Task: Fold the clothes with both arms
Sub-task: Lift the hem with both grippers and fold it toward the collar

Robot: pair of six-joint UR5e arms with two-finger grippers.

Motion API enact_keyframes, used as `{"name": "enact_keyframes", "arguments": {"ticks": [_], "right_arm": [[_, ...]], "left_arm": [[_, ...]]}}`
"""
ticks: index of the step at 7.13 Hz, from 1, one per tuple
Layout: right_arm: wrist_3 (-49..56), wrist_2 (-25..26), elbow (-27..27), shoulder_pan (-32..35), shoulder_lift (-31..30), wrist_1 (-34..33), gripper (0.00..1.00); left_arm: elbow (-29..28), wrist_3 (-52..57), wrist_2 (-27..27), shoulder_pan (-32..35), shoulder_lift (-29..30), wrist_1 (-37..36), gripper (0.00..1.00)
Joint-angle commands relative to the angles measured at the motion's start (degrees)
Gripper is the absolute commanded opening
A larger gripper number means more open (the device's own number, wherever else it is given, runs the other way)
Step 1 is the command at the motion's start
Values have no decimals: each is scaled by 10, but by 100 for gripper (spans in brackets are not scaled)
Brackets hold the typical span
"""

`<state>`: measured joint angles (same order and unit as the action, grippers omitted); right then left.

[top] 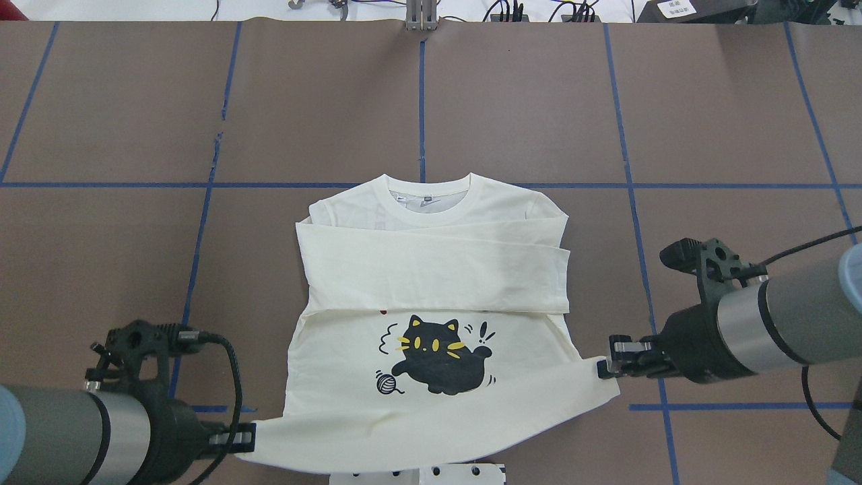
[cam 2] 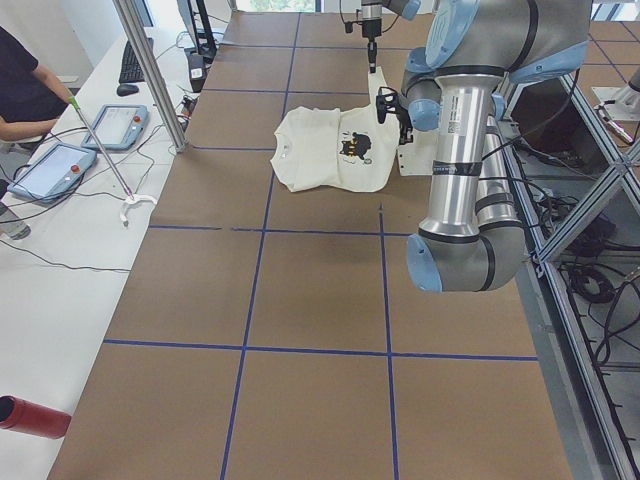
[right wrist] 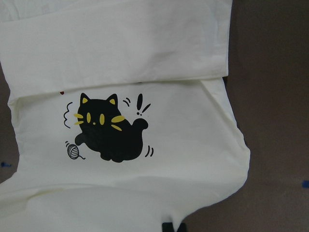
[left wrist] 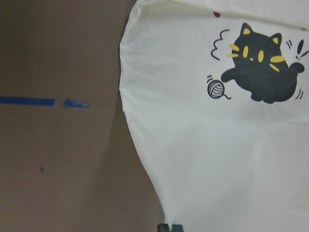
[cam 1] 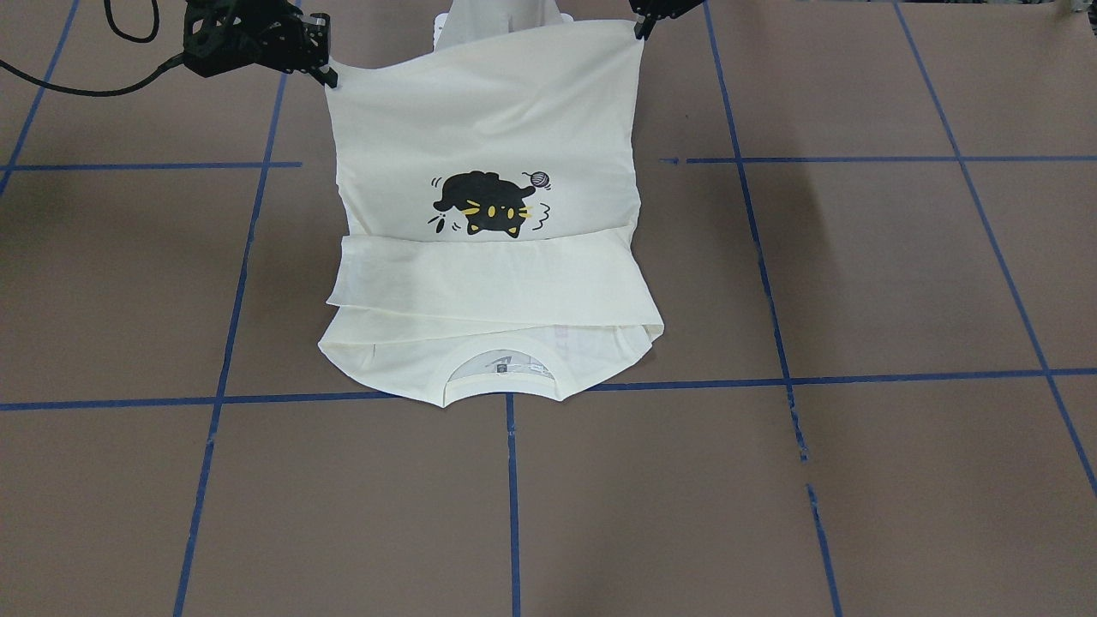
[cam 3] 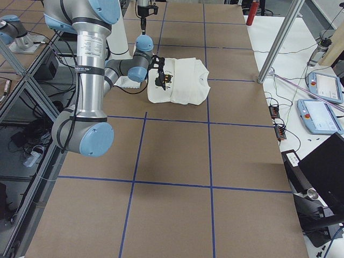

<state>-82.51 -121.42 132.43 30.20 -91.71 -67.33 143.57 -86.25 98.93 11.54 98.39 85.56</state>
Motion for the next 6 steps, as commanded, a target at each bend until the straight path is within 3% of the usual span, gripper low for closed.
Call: {"name": "enact_keyframes", "arguments": {"ticks": [1, 4, 6], "right_arm": [[64, -37, -59, 90, 28, 1, 0], [81, -36, -145, 138, 95, 0, 0], [82, -36, -182, 152, 134, -1, 0]], "left_arm": [[-43, 63, 21, 72, 15, 0, 0], [-112, 64, 22, 136, 58, 2, 0], [-186, 88, 56, 213, 118, 1, 0]]}}
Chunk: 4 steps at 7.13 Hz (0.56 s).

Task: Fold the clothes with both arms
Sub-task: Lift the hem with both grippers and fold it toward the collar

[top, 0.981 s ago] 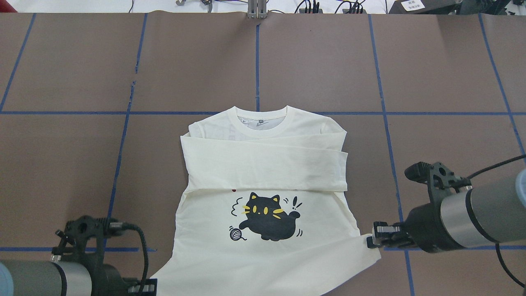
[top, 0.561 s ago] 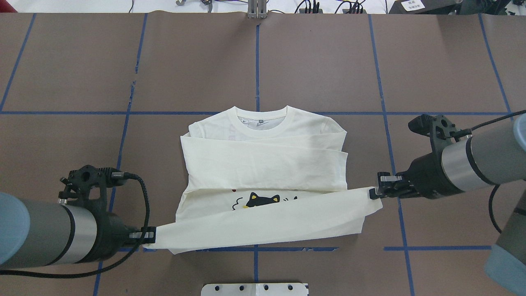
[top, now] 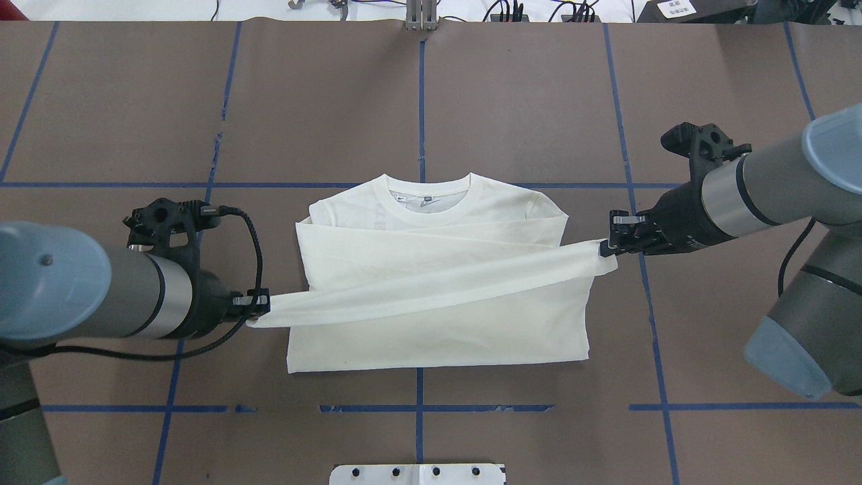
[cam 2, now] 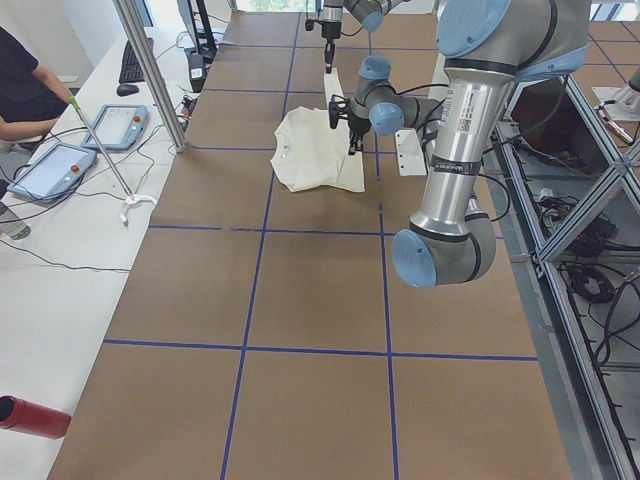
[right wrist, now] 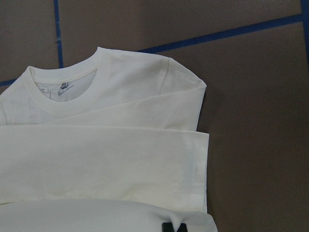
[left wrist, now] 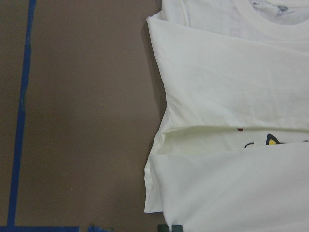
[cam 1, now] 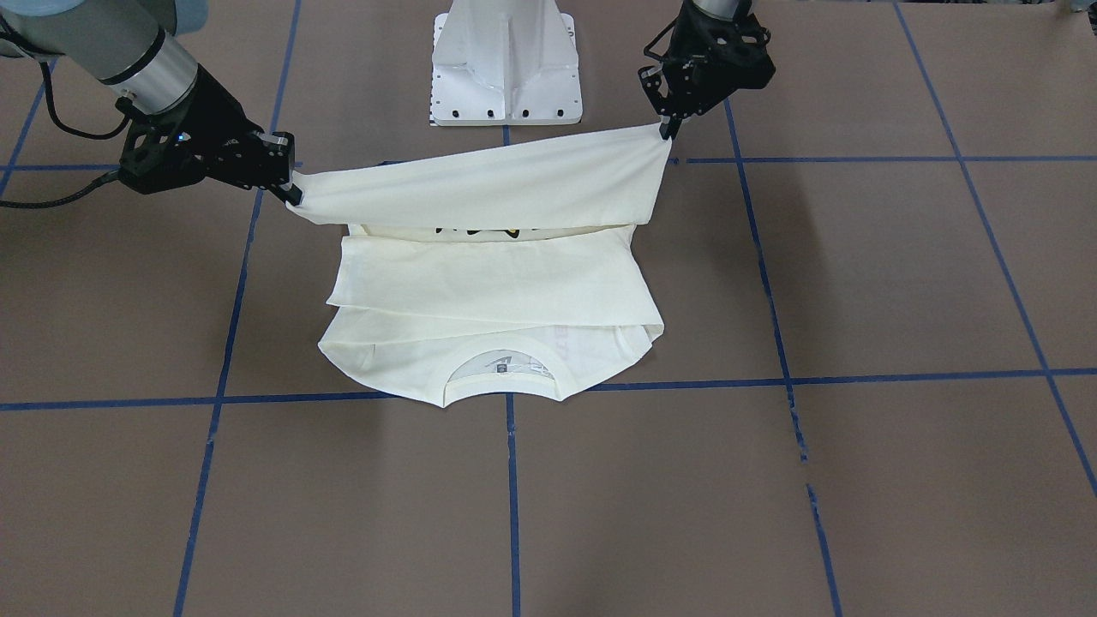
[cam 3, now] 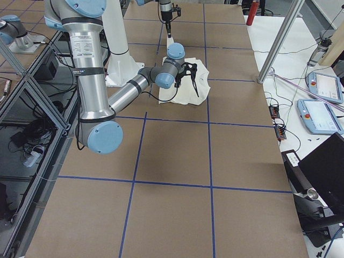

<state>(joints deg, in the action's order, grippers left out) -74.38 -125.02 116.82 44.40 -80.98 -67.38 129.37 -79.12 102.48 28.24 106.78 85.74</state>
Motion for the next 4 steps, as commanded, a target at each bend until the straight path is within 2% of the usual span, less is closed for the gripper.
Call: {"name": "enact_keyframes", "arguments": {"ticks": [1, 2, 4], "right_arm": [[1, 2, -63, 16, 62, -1, 0], [1, 2, -109, 24, 99, -1, 0], [2, 5, -172, 39, 130, 0, 0]], "left_arm": [[-76, 26, 22, 82, 53, 2, 0], [-119, 27, 22, 105, 68, 29, 0], [-263, 21, 20, 104, 74, 172, 0]]}}
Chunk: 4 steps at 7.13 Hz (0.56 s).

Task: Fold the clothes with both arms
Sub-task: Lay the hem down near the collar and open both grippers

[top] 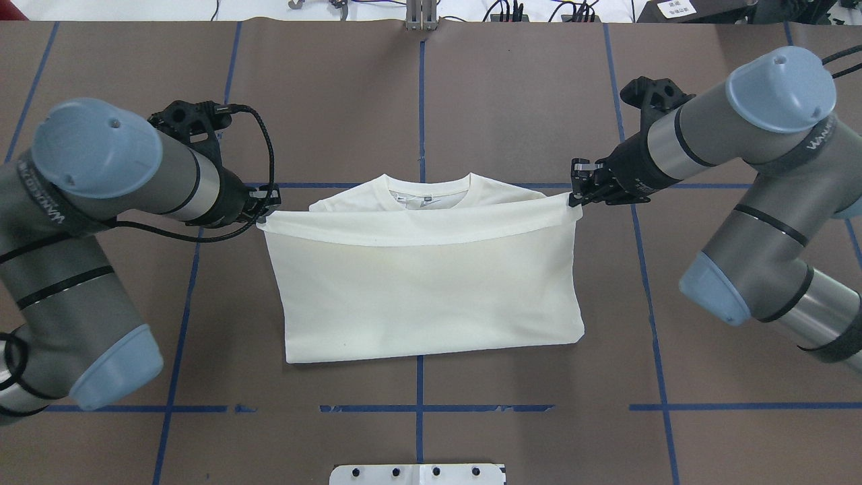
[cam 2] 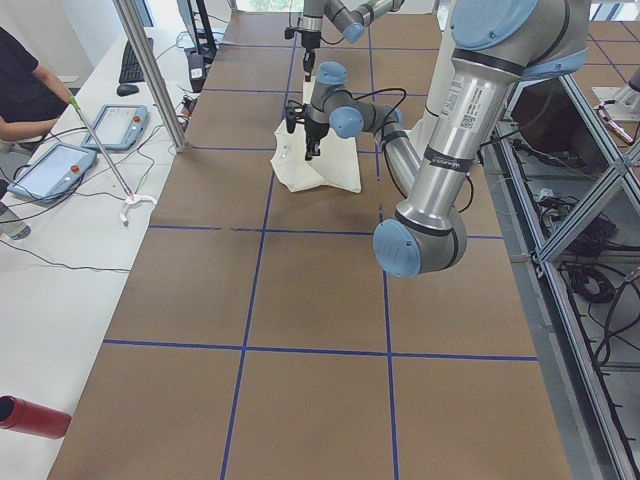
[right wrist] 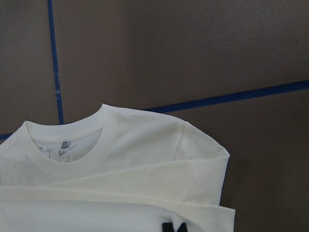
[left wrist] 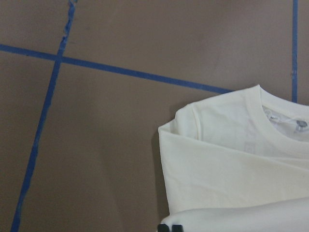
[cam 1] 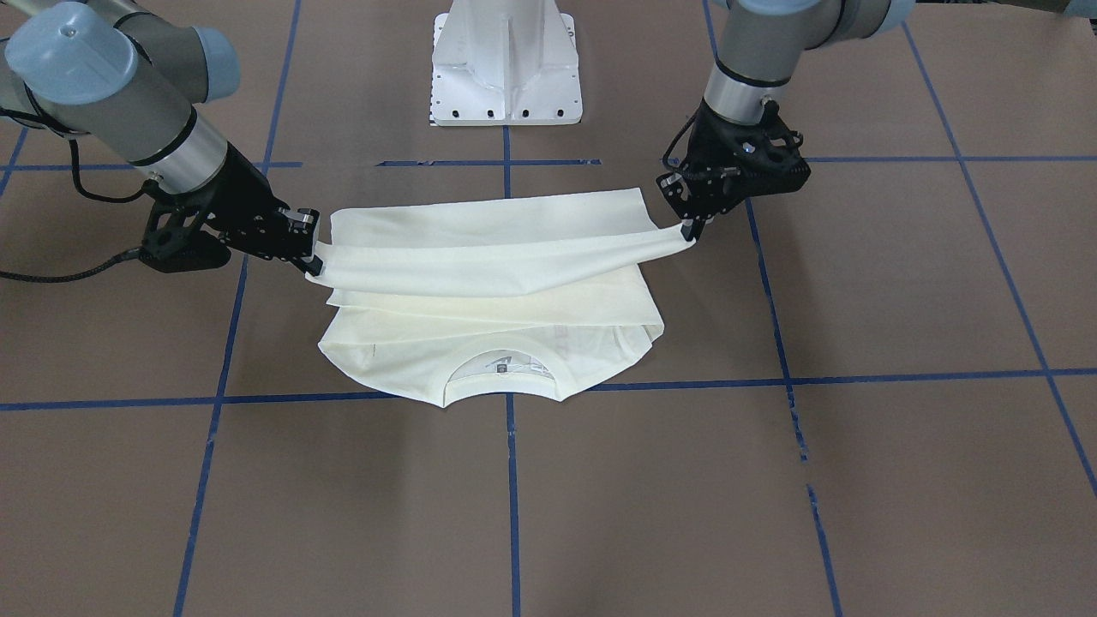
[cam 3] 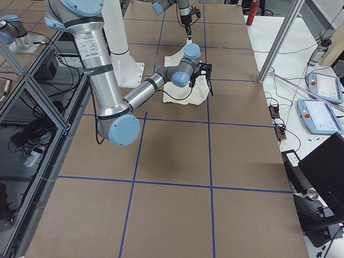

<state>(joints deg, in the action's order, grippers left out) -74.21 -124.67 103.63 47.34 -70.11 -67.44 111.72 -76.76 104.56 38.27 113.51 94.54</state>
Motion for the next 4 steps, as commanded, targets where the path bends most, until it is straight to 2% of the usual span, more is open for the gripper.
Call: {"name": "enact_keyframes", "arguments": {"ticks": [1, 2, 4], "right_arm": [[0, 2, -66, 18, 35, 0, 0], [-1, 7, -109, 20, 63, 0, 0], [-1, 8, -122, 19, 71, 1, 0]], "left_arm": [[-144, -1, -1, 4, 10, 135, 0], [-164, 0, -3, 4, 9, 155, 0], [-164, -1, -3, 4, 18, 155, 0]]}}
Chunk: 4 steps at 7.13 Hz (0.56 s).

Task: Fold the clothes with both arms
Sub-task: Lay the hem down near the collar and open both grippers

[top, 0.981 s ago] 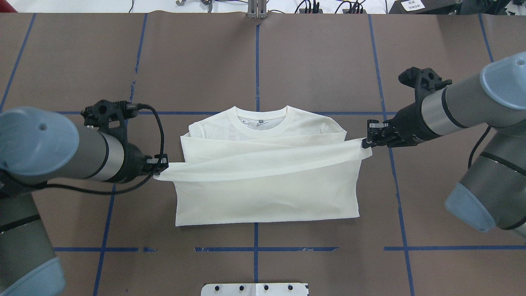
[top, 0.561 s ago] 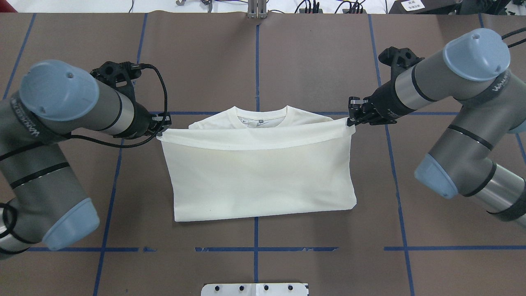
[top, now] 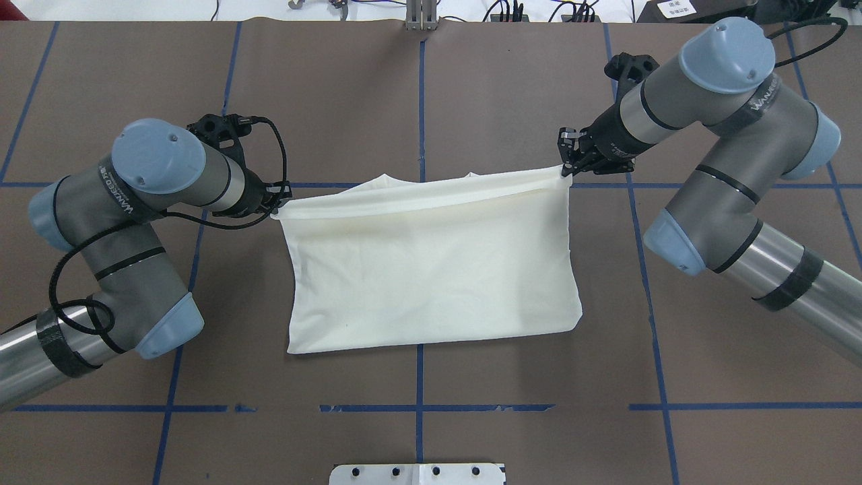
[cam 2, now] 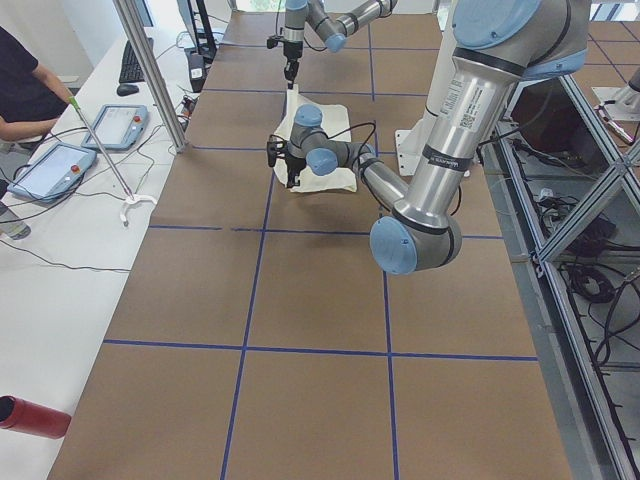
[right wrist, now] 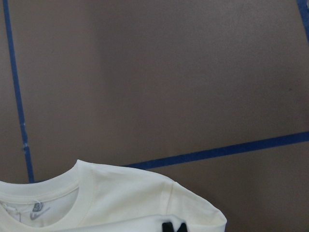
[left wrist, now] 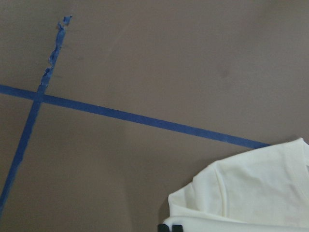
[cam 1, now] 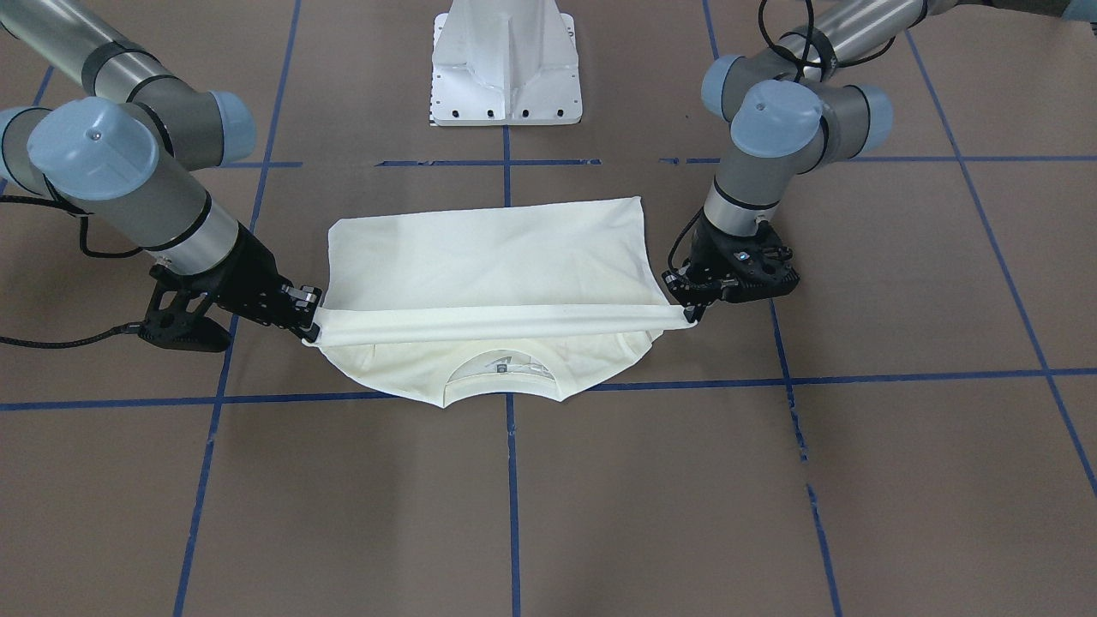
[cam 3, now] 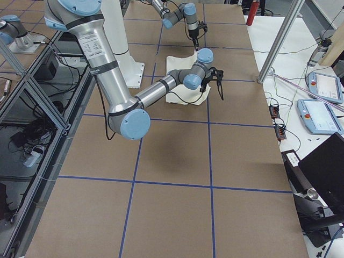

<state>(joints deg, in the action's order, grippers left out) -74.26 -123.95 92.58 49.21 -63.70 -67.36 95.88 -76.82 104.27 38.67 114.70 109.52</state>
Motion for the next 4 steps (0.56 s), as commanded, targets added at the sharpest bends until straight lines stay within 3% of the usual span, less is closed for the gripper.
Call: {"name": "enact_keyframes", "arguments": {"ticks": [1, 4], "right_arm": [[1, 1, -13, -1, 8, 0, 0], [2, 1, -13, -9, 8, 0, 0]], "left_arm": [[-2, -1, 0, 0, 8, 5, 0], [-3, -5, 1, -1, 24, 3, 0]]}}
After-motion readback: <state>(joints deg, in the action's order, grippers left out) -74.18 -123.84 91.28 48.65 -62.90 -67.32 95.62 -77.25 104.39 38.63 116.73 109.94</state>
